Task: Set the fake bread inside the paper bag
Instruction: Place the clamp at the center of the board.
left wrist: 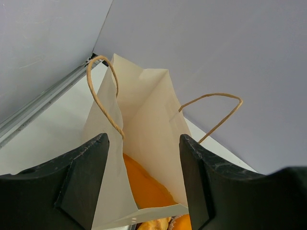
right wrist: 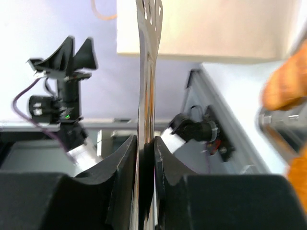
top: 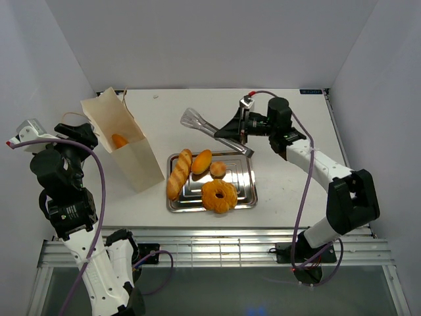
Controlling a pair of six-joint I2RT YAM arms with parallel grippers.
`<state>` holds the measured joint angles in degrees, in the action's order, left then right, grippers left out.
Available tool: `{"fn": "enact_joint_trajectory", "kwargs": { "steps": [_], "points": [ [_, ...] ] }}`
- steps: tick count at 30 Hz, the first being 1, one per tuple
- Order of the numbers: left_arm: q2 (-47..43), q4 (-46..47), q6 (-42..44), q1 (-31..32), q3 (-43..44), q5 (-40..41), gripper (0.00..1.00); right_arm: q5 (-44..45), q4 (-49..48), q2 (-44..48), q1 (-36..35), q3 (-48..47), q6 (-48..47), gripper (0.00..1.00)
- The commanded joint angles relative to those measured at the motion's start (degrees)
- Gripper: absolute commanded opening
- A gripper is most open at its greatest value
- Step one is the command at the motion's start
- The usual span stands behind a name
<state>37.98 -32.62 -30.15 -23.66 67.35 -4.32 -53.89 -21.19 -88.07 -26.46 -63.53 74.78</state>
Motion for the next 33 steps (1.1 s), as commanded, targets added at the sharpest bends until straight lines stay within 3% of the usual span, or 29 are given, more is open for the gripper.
{"fn": "enact_joint_trajectory", "kwargs": {
  "steps": [1,3,6,9,19,27,33],
  "points": [
    [-0.2,0.8,-0.8,0.1,-0.6,-1.6,0.71,1.3,12.1,4.7,6.3,-0.7,-16.0,0.24],
    [-0.2,1.2,-0.8,0.1,-0.8,-2.3,0.71,5.1,27.5,5.2,11.0,-2.3,-29.3,0.24],
    [0.0,1.4,-0.9,0.1,-0.8,-3.0,0.71,14.2,39.1,5.7,14.4,-2.3,-38.8,0.24],
    [0.5,1.5,-0.9,0.0,-0.5,-4.7,0.71,24.2,43.3,7.1,15.6,0.8,-45.3,0.25],
    [1.9,2.5,-2.0,0.1,-0.6,-9.3,0.71,44.3,40.5,12.0,18.4,17.3,-48.9,0.26],
    [1.4,3.2,-2.7,0.1,-2.7,-9.8,0.7,51.2,35.2,16.3,18.4,25.0,-48.2,0.27],
    [1.5,3.9,-3.5,0.1,-3.3,-10.4,0.7,51.0,33.0,14.5,18.1,29.5,-46.2,0.36]
  ]
}}
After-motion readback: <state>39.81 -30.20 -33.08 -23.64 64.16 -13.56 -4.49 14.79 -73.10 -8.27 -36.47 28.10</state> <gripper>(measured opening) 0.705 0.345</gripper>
